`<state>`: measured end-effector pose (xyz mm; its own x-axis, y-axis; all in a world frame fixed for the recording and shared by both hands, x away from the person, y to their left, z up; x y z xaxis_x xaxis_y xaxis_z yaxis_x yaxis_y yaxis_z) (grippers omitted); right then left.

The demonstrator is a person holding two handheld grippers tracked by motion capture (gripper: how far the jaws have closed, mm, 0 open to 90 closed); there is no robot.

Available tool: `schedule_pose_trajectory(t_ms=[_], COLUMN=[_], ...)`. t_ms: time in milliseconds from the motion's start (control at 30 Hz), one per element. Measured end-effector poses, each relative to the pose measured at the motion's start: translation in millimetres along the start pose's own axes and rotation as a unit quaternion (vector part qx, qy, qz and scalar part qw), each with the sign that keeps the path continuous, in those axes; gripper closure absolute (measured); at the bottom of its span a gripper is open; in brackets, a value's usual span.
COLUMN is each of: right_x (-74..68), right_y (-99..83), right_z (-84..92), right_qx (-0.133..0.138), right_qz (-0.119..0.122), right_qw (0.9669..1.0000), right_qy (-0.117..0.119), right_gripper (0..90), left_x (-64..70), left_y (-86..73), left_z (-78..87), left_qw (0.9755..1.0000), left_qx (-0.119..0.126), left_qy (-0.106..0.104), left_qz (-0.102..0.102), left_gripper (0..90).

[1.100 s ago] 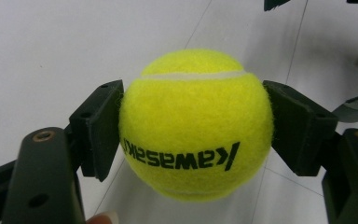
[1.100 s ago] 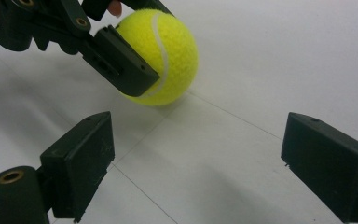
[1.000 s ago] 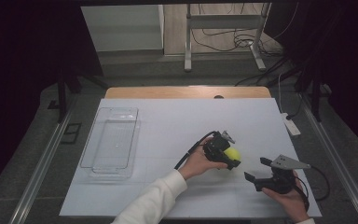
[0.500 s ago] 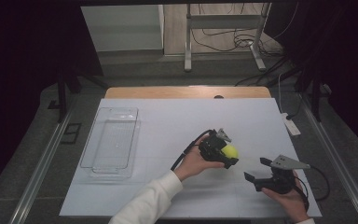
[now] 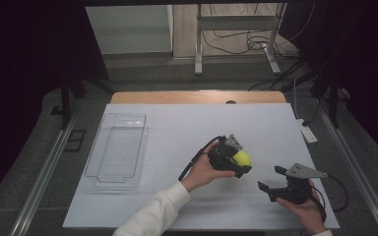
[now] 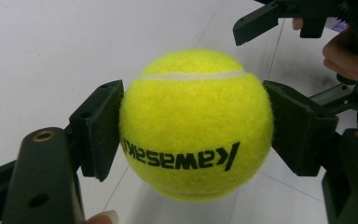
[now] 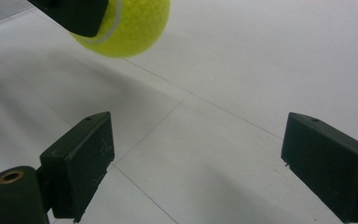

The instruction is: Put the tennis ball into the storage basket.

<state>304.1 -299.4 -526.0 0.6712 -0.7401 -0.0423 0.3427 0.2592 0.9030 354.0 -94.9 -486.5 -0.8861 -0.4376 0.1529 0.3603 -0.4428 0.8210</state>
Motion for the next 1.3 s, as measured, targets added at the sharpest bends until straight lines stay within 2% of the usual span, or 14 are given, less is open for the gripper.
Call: schedule_pose_trajectory(t_ms=[633, 967, 1300], right_x=[0.3, 0.1, -0.2], right_y=[-0.3, -0.3, -0.2], right_z=[-0.1, -0.2, -0.1], right_qx=[0.001, 0.0, 0.001], right_qz=[-0.002, -0.003, -0.002], right_qw=[1.0, 1.0, 1.0], right_qy=[0.0, -0.001, -0.001], right_gripper=[9.7, 9.7, 9.7], left_x=[3.0, -0.8, -4.3], left_y=[6.2, 3.5, 1.9], left_z=[23.8, 38.4, 50.7], left_qw=[0.9994, 0.9989, 0.9982], left_qx=[0.035, 0.044, 0.058], left_qy=[0.002, 0.009, 0.016], left_qz=[-0.005, -0.006, 0.001], left_gripper=[26.5, 26.5, 26.4])
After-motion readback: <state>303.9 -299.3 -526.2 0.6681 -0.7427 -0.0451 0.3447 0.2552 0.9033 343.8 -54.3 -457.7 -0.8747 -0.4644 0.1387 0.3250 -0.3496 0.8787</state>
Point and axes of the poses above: each handheld gripper's, and its own axes: z roughly backward along the jaws, y roughly out of its top, x roughly to its right, the point moved 4 cm from there along -z, roughly forward along the jaws, and after that the axes turned 7 degrees about x, right-handed, at the moved point
